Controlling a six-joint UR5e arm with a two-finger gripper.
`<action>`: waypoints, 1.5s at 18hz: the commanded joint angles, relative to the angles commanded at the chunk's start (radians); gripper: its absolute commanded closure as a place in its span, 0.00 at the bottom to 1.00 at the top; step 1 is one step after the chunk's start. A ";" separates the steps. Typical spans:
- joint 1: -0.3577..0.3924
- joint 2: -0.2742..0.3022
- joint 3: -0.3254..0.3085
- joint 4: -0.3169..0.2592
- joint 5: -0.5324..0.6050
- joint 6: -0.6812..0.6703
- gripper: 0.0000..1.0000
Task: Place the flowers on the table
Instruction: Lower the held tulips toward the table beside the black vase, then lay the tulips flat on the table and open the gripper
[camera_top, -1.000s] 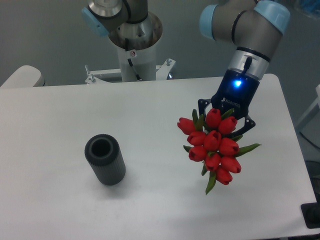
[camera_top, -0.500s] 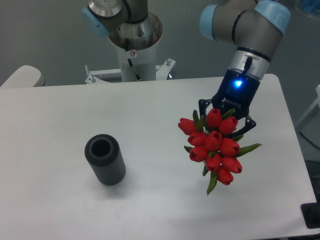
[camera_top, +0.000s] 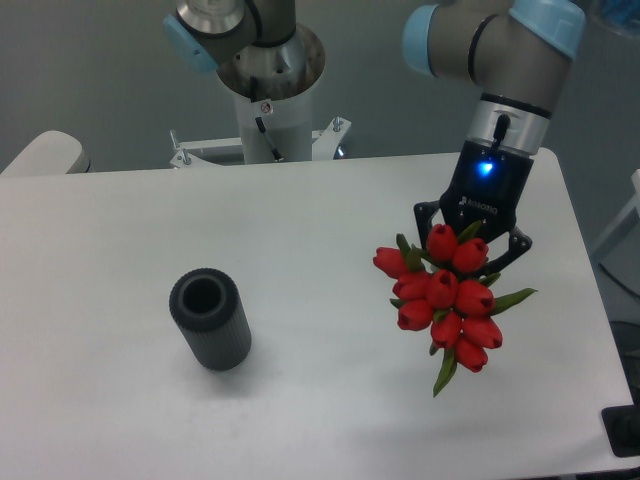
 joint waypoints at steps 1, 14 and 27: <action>-0.022 -0.002 0.002 0.000 0.048 0.000 0.72; -0.252 -0.063 -0.031 -0.005 0.557 0.044 0.75; -0.316 -0.232 -0.046 0.002 0.749 0.066 0.73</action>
